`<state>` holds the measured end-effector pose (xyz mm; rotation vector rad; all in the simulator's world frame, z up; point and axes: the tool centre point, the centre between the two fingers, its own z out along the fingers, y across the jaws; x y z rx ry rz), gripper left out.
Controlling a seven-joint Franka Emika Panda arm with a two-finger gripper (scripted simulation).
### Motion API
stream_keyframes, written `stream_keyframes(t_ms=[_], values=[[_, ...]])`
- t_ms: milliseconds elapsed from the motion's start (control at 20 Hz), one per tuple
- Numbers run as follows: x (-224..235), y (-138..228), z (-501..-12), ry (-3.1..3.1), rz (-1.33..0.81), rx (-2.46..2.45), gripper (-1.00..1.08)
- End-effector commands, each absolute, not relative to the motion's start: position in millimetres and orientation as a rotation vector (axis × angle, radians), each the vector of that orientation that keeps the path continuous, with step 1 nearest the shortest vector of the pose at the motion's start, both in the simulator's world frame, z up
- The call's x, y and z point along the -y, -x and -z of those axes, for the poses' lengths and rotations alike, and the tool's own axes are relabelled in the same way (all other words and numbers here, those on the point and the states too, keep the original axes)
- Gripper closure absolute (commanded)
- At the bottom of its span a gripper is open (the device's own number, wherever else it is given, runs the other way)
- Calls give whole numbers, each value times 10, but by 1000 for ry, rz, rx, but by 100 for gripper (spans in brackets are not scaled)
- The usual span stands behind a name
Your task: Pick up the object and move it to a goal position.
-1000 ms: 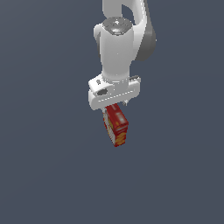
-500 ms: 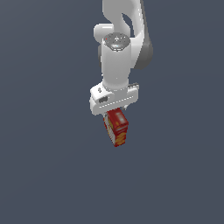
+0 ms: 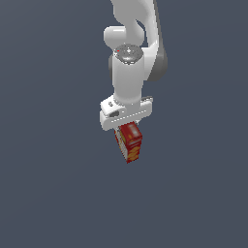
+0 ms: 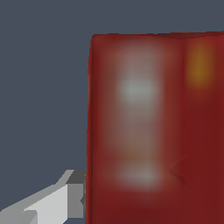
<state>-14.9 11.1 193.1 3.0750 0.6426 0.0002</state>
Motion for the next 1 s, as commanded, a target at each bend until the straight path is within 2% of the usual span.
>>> stream_keyframes(t_ms=[0, 500, 950], values=[[-117, 147, -1921, -3075, 0, -644, 108], [-103, 115, -2004, -3071, -31, -646, 108], [-15, -130, -2701, -3021, -303, -673, 108]])
